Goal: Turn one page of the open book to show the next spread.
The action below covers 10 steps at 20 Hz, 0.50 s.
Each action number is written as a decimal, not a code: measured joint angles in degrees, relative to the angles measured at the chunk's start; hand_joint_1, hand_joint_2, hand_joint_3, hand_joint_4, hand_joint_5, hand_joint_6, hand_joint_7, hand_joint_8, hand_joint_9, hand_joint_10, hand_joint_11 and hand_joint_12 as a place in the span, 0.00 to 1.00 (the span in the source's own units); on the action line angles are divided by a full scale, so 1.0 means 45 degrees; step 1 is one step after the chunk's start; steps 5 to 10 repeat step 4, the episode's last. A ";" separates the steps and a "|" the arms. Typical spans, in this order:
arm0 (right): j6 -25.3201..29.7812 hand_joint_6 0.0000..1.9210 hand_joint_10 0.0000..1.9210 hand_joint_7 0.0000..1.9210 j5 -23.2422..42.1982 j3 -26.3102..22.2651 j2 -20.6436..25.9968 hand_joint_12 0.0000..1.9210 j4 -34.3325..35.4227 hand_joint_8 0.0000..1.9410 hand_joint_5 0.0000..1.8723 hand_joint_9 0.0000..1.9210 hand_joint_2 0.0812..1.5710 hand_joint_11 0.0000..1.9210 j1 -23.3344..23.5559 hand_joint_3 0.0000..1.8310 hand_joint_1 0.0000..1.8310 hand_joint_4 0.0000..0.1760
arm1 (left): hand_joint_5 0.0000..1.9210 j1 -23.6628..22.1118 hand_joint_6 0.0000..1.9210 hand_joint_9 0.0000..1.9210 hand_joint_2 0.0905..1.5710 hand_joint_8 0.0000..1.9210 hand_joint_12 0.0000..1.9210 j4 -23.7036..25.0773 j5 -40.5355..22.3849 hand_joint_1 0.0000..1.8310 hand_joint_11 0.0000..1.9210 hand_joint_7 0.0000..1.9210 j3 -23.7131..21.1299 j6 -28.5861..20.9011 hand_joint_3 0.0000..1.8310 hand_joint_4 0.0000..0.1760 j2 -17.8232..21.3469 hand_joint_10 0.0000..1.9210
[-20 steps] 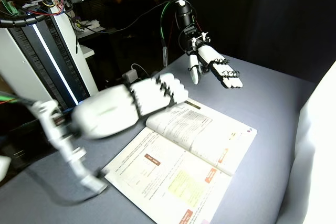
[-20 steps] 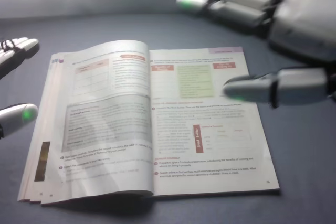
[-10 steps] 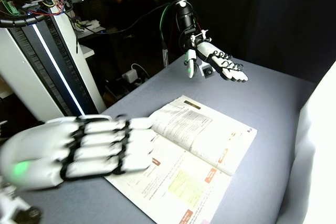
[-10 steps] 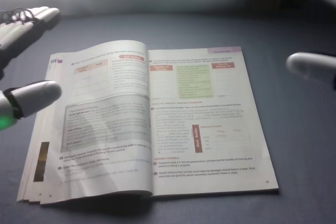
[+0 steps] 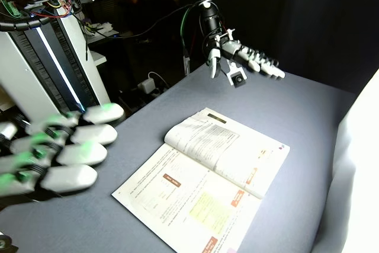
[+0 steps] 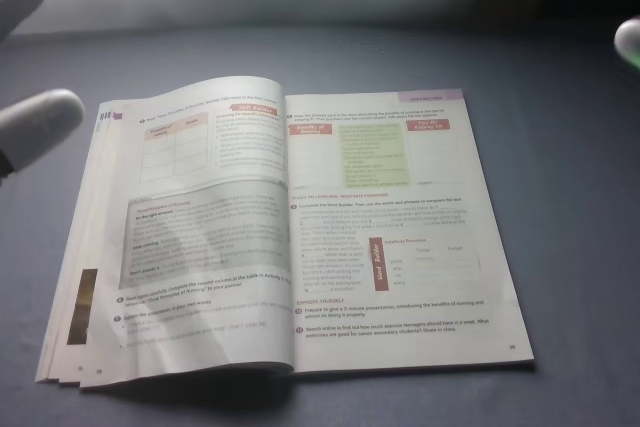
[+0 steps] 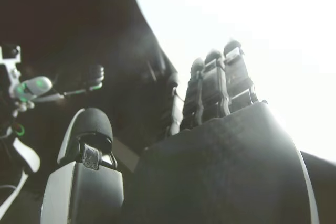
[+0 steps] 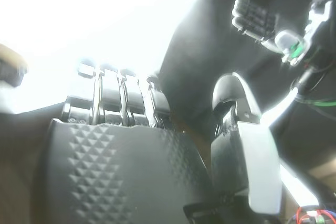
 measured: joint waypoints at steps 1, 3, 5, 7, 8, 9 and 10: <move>0.0019 0.00 0.00 0.00 0.0248 -0.0049 0.0039 0.00 0.0010 0.00 0.00 0.00 0.83 0.00 -0.0107 0.01 0.13 0.01 | 0.00 -0.0141 0.00 0.00 0.83 0.00 0.00 0.0087 -0.0146 0.13 0.00 0.00 0.0000 0.0078 0.00 0.46 0.0000 0.00; 0.0131 0.00 0.03 0.05 0.0743 -0.0063 0.0112 0.43 -0.0228 0.00 0.00 0.12 0.82 0.00 -0.0243 0.00 0.16 0.20 | 0.17 -0.0627 0.12 0.00 0.85 0.00 0.00 0.0374 -0.0384 0.16 0.00 0.02 0.0000 0.0165 0.00 0.62 0.0000 0.00; 0.0155 0.00 0.03 0.05 0.0874 -0.0083 0.0121 0.43 -0.0219 0.00 0.00 0.12 0.82 0.00 -0.0306 0.00 0.16 0.20 | 0.17 -0.0719 0.12 0.00 0.85 0.00 0.00 0.0452 -0.0393 0.16 0.00 0.02 0.0005 0.0160 0.00 0.62 0.0000 0.00; 0.0155 0.00 0.03 0.05 0.0874 -0.0083 0.0121 0.43 -0.0219 0.00 0.00 0.12 0.82 0.00 -0.0306 0.00 0.16 0.20 | 0.17 -0.0719 0.12 0.00 0.85 0.00 0.00 0.0452 -0.0393 0.16 0.00 0.02 0.0005 0.0160 0.00 0.62 0.0000 0.00; 0.0155 0.00 0.03 0.05 0.0874 -0.0083 0.0121 0.43 -0.0219 0.00 0.00 0.12 0.82 0.00 -0.0306 0.00 0.16 0.20 | 0.17 -0.0719 0.12 0.00 0.85 0.00 0.00 0.0452 -0.0393 0.16 0.00 0.02 0.0005 0.0160 0.00 0.62 0.0000 0.00; 0.0155 0.00 0.03 0.05 0.0874 -0.0083 0.0121 0.43 -0.0219 0.00 0.00 0.12 0.82 0.00 -0.0306 0.00 0.16 0.20 | 0.17 -0.0719 0.12 0.00 0.85 0.00 0.00 0.0452 -0.0393 0.16 0.00 0.02 0.0005 0.0160 0.00 0.62 0.0000 0.00; 0.0155 0.00 0.03 0.05 0.0874 -0.0083 0.0121 0.43 -0.0219 0.00 0.00 0.12 0.82 0.00 -0.0306 0.00 0.16 0.20 | 0.17 -0.0719 0.12 0.00 0.85 0.00 0.00 0.0452 -0.0393 0.16 0.00 0.02 0.0005 0.0160 0.00 0.62 0.0000 0.00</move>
